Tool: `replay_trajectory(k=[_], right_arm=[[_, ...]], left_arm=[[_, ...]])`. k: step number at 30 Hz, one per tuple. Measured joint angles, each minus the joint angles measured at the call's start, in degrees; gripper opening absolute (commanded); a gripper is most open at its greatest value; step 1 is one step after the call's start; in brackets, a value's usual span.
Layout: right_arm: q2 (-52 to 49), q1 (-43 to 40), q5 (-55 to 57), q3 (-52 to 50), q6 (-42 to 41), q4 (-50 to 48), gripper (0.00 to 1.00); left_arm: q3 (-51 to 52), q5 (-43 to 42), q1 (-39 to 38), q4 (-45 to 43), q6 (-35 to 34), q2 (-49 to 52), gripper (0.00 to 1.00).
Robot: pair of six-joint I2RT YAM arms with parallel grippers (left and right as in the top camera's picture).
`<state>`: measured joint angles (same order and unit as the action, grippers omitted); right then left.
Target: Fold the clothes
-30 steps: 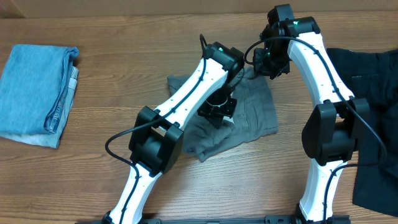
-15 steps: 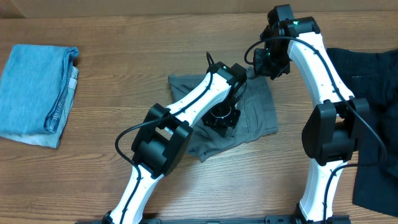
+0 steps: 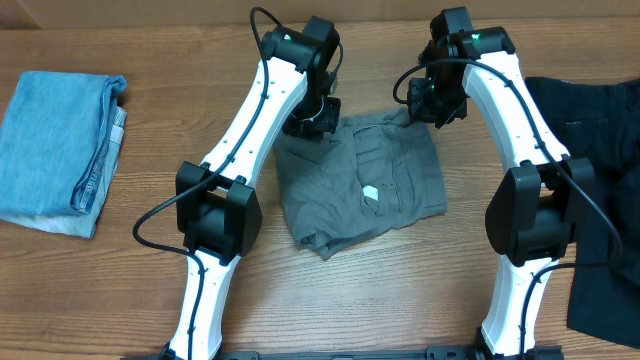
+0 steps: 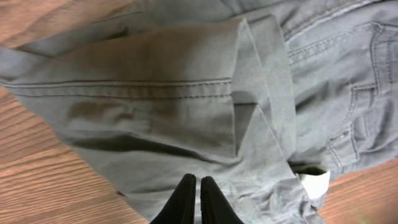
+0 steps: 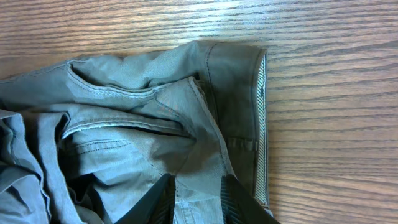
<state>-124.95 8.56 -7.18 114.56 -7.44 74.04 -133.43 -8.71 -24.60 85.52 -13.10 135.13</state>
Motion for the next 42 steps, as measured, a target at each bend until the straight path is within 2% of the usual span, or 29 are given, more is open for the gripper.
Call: replay_trajectory(k=[8, 9, 11, 14, 16, 18, 20, 22, 23, 24, 25, 29, 31, 34, 36, 39, 40, 42], right_arm=[[0.0, 0.0, 0.0, 0.0, 0.0, 0.1, 0.29], [0.0, 0.0, 0.0, 0.0, 0.0, 0.1, 0.31], [0.0, 0.0, 0.2, 0.0, 0.0, 0.0, 0.34], [0.0, 0.0, 1.1, 0.0, 0.0, -1.0, 0.34], [0.0, 0.0, 1.4, 0.0, 0.0, -2.1, 0.35], [0.0, 0.0, 1.4, 0.0, 0.0, -2.1, 0.40], [0.0, 0.0, 1.8, 0.0, -0.1, -0.6, 0.54], [0.0, -0.4, 2.1, 0.0, -0.3, -0.3, 0.62], [0.0, -1.4, 2.1, 0.1, 0.0, 0.3, 0.74], [0.0, -3.3, 1.1, 0.1, 0.0, 1.5, 0.81], [0.0, -5.5, -0.2, 0.1, 0.2, 2.5, 0.82], [0.0, -9.9, -6.8, -5.6, 4.9, 2.6, 0.83], [-0.2, -9.3, -9.4, -15.6, 7.1, -4.2, 0.83], [0.9, -9.4, -15.7, -24.4, 11.3, -11.1, 0.82], [2.1, -9.8, -19.9, -27.4, 14.5, -12.7, 0.73], [2.7, -9.9, -25.0, -30.8, 16.7, -15.8, 0.52], [2.9, -10.0, -26.6, -32.3, 17.4, -17.6, 0.40], [3.0, -10.2, -28.1, -34.1, 17.9, -19.6, 0.09]], left_arm=[[0.0, 0.9, 0.0, -2.5, 0.0, 3.6, 0.04], [0.0, 0.9, 0.0, -4.9, 0.0, 5.8, 0.09], [0.1, 0.9, 0.0, -9.5, 0.0, 8.6, 0.25], [0.3, 1.1, 0.0, -15.7, -0.2, 10.1, 0.27], [0.3, 1.1, 0.0, -17.5, -0.2, 10.4, 0.44], [-2.3, 1.3, 0.0, -14.1, -0.1, 10.5, 0.46], [-8.4, 1.4, 0.0, -7.9, -0.2, 10.5, 0.53], [-14.5, 1.5, 0.0, -3.7, -0.3, 8.0, 0.61], [-15.6, 1.5, 0.0, -1.2, -0.2, 5.0, 0.63], [-16.4, 1.5, 0.0, 0.4, -0.4, 2.9, 0.67], [-17.2, 1.5, 0.0, 4.4, -0.9, 0.1, 0.68], [-16.5, 1.5, 0.0, 10.8, -2.0, 1.0, 0.71], [-12.8, -0.6, -0.2, 11.2, -2.9, 1.6, 0.70], [-5.1, -2.7, -0.8, 10.5, -3.3, 2.0, 0.69], [-0.1, -3.7, -1.6, 8.1, -3.3, 2.3, 0.69], [6.5, -5.0, -3.6, 3.8, -3.3, 2.5, 0.69], [8.1, -5.1, -4.2, 2.7, -3.3, 2.5, 0.69], [11.8, -5.3, -6.0, 0.6, -3.3, 2.7, 0.68]])
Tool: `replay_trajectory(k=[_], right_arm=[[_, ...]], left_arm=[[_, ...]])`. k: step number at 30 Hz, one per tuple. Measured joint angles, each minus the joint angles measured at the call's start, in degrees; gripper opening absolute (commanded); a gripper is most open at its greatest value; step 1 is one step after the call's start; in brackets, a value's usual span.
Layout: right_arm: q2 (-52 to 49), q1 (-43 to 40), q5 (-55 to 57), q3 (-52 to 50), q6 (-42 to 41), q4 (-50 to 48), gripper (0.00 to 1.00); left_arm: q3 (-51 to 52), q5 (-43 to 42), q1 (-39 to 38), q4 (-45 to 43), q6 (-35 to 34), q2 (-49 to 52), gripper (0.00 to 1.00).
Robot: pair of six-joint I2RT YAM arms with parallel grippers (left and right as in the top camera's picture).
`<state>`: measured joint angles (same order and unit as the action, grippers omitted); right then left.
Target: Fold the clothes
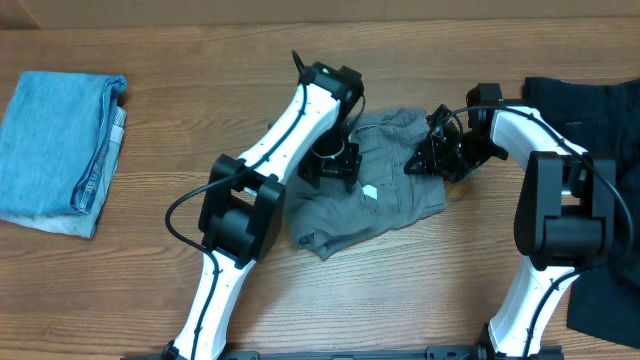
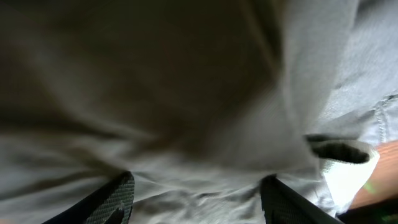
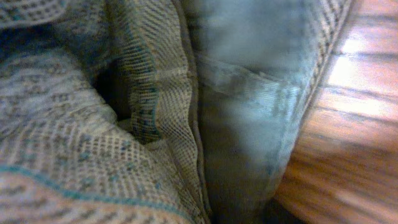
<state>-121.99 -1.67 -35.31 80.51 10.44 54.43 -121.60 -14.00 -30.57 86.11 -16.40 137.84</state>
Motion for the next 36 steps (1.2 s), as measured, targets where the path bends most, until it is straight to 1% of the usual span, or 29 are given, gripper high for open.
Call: replay_trajectory(k=[1, 3, 6, 9, 13, 16, 18, 20, 22, 24, 28, 31, 34, 36], right_arm=[[0.0, -0.1, 0.1, -0.6, 0.2, -0.6, 0.04], [-0.4, -0.1, -0.5, -1.2, 0.1, -1.4, 0.04], [-0.6, -0.1, -1.8, -1.0, 0.1, -0.5, 0.04], [-1.7, -0.6, -2.3, 2.2, 0.1, 4.3, 0.04], [-2.3, -0.5, -2.4, 9.8, 0.2, 12.4, 0.04], [-2.3, -0.5, -2.3, 13.8, 0.2, 15.6, 0.04], [-2.3, -0.3, -1.7, 14.6, 0.2, 16.5, 0.04], [-2.3, 0.9, -0.6, 16.2, 0.2, 17.4, 0.04], [-2.3, 3.2, 2.5, 19.2, 0.1, 19.2, 0.04], [-2.3, 6.6, 6.1, 22.1, 0.1, 20.4, 0.04], [-2.4, 9.3, 7.4, 28.2, 0.1, 25.2, 0.04], [-2.4, 9.3, 9.4, 31.9, -0.6, 27.2, 0.04], [-2.4, 8.6, 15.8, 32.5, -3.8, 25.9, 0.04], [-2.4, 6.2, 17.6, 32.6, -4.9, 25.4, 0.04]], left_arm=[[0.9, 0.0, -0.5, -0.7, 0.0, 0.0, 0.65], [2.8, 1.0, -1.0, -2.5, 0.0, 0.0, 0.63], [5.0, 4.7, -1.0, -2.9, 0.7, 0.0, 0.63], [5.5, 6.1, -1.0, -2.1, 3.1, 0.0, 0.61], [5.7, 6.3, -1.0, -3.3, 3.5, 0.0, 0.60], [5.7, 6.3, -1.0, -4.6, 3.5, 0.0, 0.61], [5.4, 5.7, -1.0, -4.9, 3.5, 0.0, 0.61], [3.7, 5.0, -1.0, -4.6, 3.5, 0.0, 0.61], [0.0, 4.6, -1.0, -3.4, 3.5, 0.1, 0.64], [-5.6, 3.7, -1.0, -2.6, 3.6, 0.1, 0.61], [-10.8, 2.8, -0.2, 1.0, 3.1, 0.1, 0.60], [-18.2, 2.1, 5.0, 4.1, 1.3, 0.2, 0.60], [-20.8, 1.1, 11.8, 7.1, 0.9, 0.2, 0.61], [-21.4, 0.9, 12.6, 8.1, 0.9, 0.2, 0.61]])
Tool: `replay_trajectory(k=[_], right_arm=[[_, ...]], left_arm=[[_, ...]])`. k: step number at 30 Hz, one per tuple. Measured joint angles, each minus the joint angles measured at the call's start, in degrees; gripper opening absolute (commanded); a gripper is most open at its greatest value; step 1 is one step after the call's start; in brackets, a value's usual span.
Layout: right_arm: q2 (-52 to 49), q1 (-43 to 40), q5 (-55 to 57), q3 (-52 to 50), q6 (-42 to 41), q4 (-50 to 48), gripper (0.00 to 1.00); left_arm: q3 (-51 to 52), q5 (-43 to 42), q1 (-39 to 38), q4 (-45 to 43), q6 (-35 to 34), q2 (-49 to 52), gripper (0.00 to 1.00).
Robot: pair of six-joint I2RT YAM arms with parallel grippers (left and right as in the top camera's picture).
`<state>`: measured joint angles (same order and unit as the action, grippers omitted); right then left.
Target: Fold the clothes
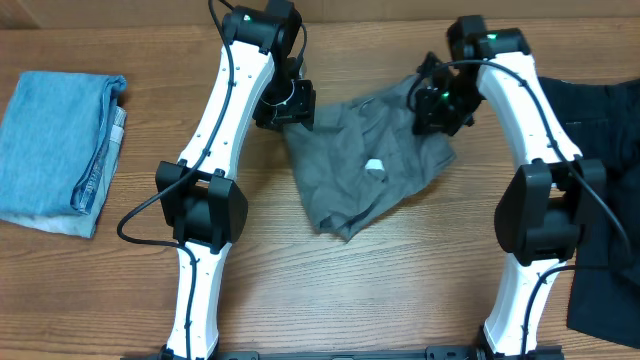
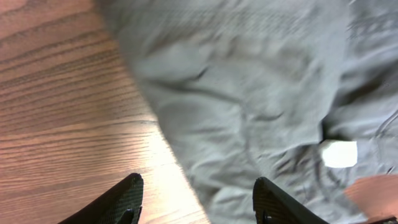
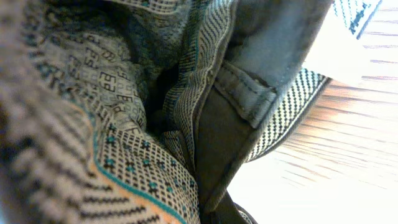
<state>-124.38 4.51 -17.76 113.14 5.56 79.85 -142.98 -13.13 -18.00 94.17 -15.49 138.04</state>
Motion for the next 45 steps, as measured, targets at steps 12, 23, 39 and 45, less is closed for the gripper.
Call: replay_trajectory(k=[12, 23, 39, 45], right_arm=[[0.0, -4.8, 11.9, 3.4, -5.1, 1.4, 0.04], [0.0, 2.4, 16.6, 7.0, -7.7, 2.9, 0.04], [0.0, 2.3, 15.6, 7.0, -8.5, 3.3, 0.04], [0.0, 3.2, 13.2, 7.0, -8.5, 3.3, 0.04]], left_arm=[[0.1, -0.4, -0.3, -2.4, -1.3, 0.0, 0.04], [18.6, -12.0, -9.8, -23.5, -4.8, 0.0, 0.04], [33.9, -24.9, -9.6, -51.8, -17.5, 0.0, 0.04], [41.2, -28.9, -9.2, -64.1, -22.2, -0.1, 0.04]])
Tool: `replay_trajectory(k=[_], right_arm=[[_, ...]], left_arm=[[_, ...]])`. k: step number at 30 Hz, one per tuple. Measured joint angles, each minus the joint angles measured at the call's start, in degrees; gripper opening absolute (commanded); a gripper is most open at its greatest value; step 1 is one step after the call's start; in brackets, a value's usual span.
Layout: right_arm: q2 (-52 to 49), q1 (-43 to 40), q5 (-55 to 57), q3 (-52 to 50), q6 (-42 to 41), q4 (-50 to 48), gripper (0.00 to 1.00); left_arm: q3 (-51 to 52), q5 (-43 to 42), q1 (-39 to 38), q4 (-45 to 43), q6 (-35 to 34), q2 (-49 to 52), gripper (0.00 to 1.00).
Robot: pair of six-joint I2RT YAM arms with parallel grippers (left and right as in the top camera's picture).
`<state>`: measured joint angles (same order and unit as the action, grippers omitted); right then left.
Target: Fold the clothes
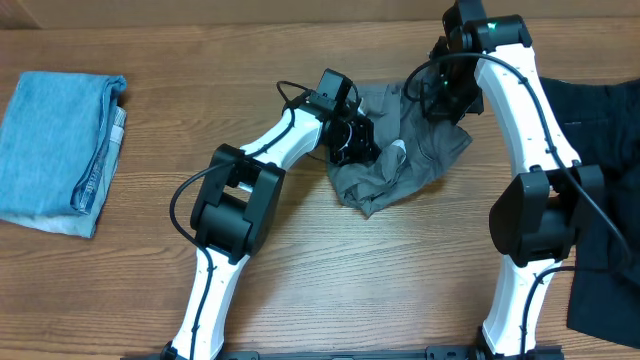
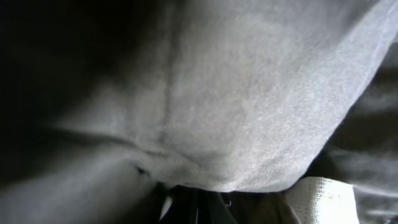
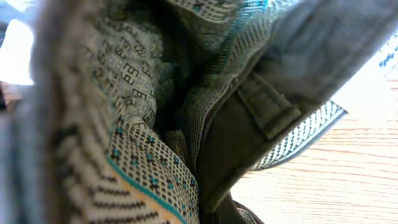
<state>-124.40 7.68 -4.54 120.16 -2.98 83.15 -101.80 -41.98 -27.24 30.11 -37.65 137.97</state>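
The grey shorts lie bunched in a heap at the table's far middle, a white label showing. My left gripper is pressed into their left side. In the left wrist view grey cloth fills the frame, and the left gripper is shut under a fold, beside the label. My right gripper holds the upper right part raised. In the right wrist view the right gripper is shut on the waistband, whose patterned lining shows.
Folded light-blue jeans lie at the far left. A dark garment lies spread along the right edge, behind the right arm. Bare wooden table stretches in front of the shorts.
My left gripper was open at the shorts' upper left edge; now it is lower and further right, shut in the cloth. The shorts have bunched into a narrower heap. The right gripper still holds the waistband.
First the shorts lay flat, with my left gripper shut and my right open above their far edge. Then both were down on the cloth, the left open. Then the right held the waistband raised while the left stood open at the edge. Now both grip the bunched shorts.
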Motion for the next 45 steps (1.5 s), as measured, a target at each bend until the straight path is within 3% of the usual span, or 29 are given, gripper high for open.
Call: replay_trajectory(k=[7, 19, 26, 35, 38, 41, 43, 45], right_arm=[[0.0, 8.7, -0.6, -1.9, -0.7, -4.5, 0.04], [0.0, 9.8, -3.9, -6.0, -2.8, -9.0, 0.04], [0.0, 10.1, -5.5, -6.2, -3.0, -9.1, 0.04], [-0.2, 16.2, -6.8, -13.8, -3.7, -19.7, 0.04], [-0.7, 16.2, -7.3, -14.2, -4.1, -20.3, 0.09], [-1.0, 16.6, -7.2, -14.2, -4.2, -20.5, 0.14], [-1.1, 17.4, -7.1, -14.2, -4.3, -20.5, 0.29], [-1.5, 19.0, -7.1, -14.2, -4.4, -20.3, 0.54]], left_arm=[[0.3, -0.7, 0.0, -1.3, -1.0, 0.0, 0.04], [0.0, -1.1, 2.2, -0.2, -0.9, -0.5, 0.07], [-3.0, 7.0, 6.8, 6.0, 2.1, -12.9, 0.08], [-3.3, 24.5, 10.3, 21.3, 9.6, -13.5, 0.11], [-3.3, 34.3, 11.6, 25.3, 10.8, -13.5, 0.14], [-3.3, 38.1, 11.6, 26.3, 10.8, -13.5, 0.14], [-3.3, 39.4, 11.6, 26.0, 10.1, -13.4, 0.14], [-3.3, 39.5, 11.6, 25.6, 9.0, -12.3, 0.14]])
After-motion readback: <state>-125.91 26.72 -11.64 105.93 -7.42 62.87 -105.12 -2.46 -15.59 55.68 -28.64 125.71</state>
